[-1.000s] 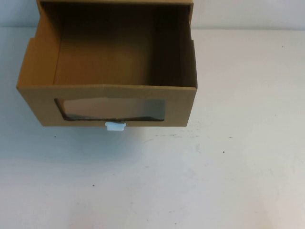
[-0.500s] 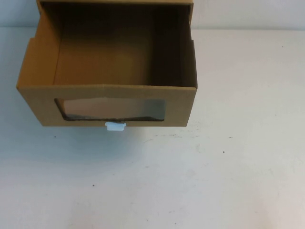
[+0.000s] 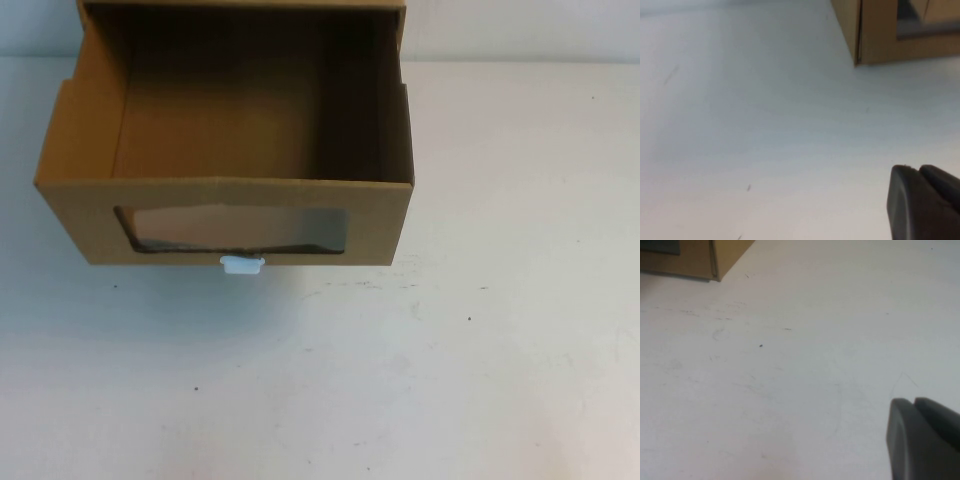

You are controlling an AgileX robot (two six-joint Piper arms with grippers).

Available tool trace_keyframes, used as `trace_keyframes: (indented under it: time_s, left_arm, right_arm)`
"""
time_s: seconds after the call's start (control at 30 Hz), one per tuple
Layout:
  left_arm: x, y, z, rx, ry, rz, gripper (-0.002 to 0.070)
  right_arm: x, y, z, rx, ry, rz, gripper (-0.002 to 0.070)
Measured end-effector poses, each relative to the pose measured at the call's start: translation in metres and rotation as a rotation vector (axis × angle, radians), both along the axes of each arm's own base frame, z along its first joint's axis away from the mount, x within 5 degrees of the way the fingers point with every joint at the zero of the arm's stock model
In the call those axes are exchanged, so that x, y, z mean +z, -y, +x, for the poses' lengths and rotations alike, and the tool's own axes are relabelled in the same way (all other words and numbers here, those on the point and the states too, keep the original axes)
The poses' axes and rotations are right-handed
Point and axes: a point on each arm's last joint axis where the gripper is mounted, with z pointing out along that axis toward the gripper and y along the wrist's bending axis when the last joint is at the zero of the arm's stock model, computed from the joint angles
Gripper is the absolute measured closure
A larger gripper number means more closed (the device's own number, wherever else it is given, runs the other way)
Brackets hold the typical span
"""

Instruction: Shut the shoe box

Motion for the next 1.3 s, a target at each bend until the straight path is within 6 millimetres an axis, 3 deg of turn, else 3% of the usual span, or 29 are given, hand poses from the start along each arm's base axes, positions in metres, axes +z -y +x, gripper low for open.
trace_keyframes:
  time_s: [0.07,0.23,0.33,0.57,0.7,0.87,1.0,1.13,1.3]
  left_arm:
    - [0.005,0.001,0.001,0.001,0.052,-0.059,0.068]
    - [0.021,0.006,0.003,0.044,0.165,-0.584,0.068]
    - [0.027,0.004,0.003,0.065,0.205,-0.769,0.068]
    - [0.032,0.002,0.004,0.088,0.257,-0.901,0.068]
    - [0.036,0.009,0.001,0.04,0.155,-0.887,0.068]
    - [0.09,0.023,-0.008,-0.128,0.022,-0.719,0.068]
    - [0.158,0.031,0.004,-0.233,-0.023,-0.55,0.068]
    - [0.222,0.042,0.037,-0.335,-0.073,-0.348,0.068]
    - [0.284,0.058,0.098,-0.452,-0.14,-0.162,0.068]
  right_arm:
    - [0.0,0.0,0.0,0.0,0.0,0.0,0.0689]
    - [0.0,0.0,0.0,0.0,0.0,0.0,0.0689]
    - [0.0,0.0,0.0,0.0,0.0,0.0,0.0689]
    - [0.0,0.0,0.0,0.0,0.0,0.0,0.0689]
    - [0.0,0.0,0.0,0.0,0.0,0.0,0.0689]
    - [0.0,0.0,0.0,0.0,0.0,0.0,0.0689]
    - [0.0,0.0,0.0,0.0,0.0,0.0,0.0689]
    - [0.0,0.0,0.0,0.0,0.0,0.0,0.0689]
    - [0.0,0.0,0.0,0.0,0.0,0.0,0.0689]
